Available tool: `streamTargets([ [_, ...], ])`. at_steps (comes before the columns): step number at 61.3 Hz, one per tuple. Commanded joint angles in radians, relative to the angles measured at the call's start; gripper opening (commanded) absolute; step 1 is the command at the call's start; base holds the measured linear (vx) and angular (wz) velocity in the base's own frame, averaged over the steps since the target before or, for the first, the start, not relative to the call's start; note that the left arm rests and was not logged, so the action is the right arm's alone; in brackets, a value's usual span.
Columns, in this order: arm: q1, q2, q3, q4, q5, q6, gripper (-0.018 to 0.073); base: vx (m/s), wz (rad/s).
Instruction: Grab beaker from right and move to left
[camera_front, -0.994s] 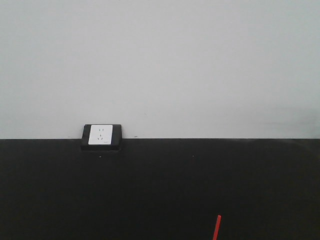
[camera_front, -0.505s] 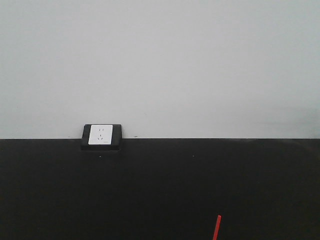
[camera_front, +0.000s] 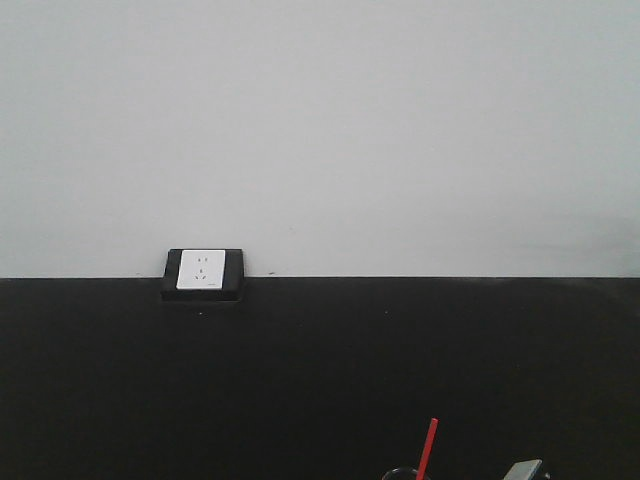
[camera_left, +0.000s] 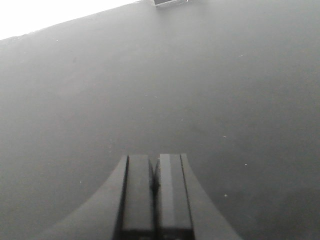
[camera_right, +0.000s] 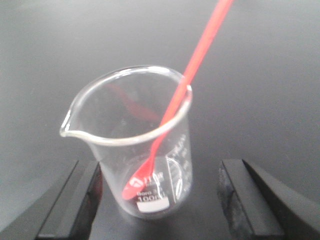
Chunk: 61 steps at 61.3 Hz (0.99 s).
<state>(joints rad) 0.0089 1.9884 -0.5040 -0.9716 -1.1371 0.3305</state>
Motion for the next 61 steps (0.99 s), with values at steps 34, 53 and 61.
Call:
streamTargets([
  [34,0.074,-0.035,-0.033,0.050,-0.207,-0.010,0.0594,0.00,0.00],
  [53,0.192,-0.035,-0.105,0.233,-0.134,-0.016,0.0594,0.00,0.00],
  [61,0.225,-0.025,-0.136,0.283,-0.080,-0.017,0.0589,0.00,0.00],
])
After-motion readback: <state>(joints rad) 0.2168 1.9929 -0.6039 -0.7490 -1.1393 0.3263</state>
